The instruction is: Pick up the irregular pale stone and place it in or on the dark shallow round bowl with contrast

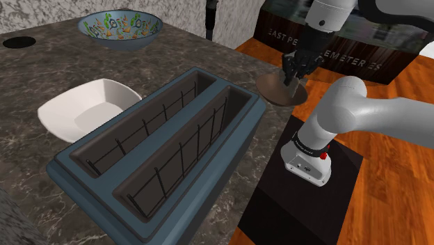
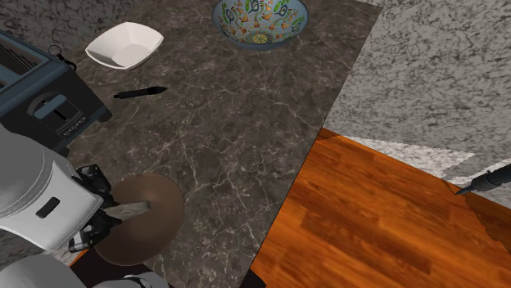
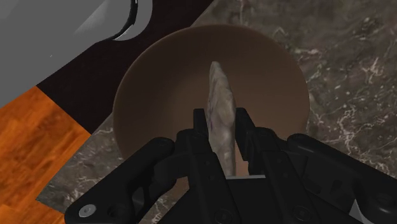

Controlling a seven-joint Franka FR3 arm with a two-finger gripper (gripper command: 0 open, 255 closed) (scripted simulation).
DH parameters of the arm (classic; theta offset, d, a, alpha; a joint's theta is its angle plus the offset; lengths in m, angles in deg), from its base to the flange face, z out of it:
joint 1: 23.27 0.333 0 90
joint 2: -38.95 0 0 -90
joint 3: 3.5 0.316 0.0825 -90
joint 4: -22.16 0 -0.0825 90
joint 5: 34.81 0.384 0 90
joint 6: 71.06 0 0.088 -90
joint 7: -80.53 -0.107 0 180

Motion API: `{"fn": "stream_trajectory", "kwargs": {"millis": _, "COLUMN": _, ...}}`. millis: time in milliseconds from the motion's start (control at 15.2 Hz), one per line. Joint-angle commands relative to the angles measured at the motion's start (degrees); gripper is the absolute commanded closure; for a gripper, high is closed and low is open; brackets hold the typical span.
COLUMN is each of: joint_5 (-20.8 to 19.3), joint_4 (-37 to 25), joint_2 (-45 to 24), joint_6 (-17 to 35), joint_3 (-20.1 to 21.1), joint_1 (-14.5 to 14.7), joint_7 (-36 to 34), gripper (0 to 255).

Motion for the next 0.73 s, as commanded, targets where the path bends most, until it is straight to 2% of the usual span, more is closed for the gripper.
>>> {"fn": "stream_trajectory", "kwargs": {"millis": 0, "joint_5": 0.04, "joint_4": 0.18, "joint_2": 0.09, "joint_6": 0.10, "joint_3": 0.03, "joint_1": 0.02, "joint_7": -0.01, "gripper": 255}}
{"fn": "stream_trajectory", "kwargs": {"millis": 330, "joint_5": 0.04, "joint_4": 0.18, "joint_2": 0.09, "joint_6": 0.10, "joint_3": 0.03, "joint_1": 0.02, "joint_7": -0.01, "gripper": 255}}
{"fn": "stream_trajectory", "kwargs": {"millis": 396, "joint_5": 0.04, "joint_4": 0.18, "joint_2": 0.09, "joint_6": 0.10, "joint_3": 0.03, "joint_1": 0.02, "joint_7": -0.01, "gripper": 0}}
{"fn": "stream_trajectory", "kwargs": {"millis": 660, "joint_5": 0.04, "joint_4": 0.18, "joint_2": 0.09, "joint_6": 0.10, "joint_3": 0.03, "joint_1": 0.02, "joint_7": -0.01, "gripper": 0}}
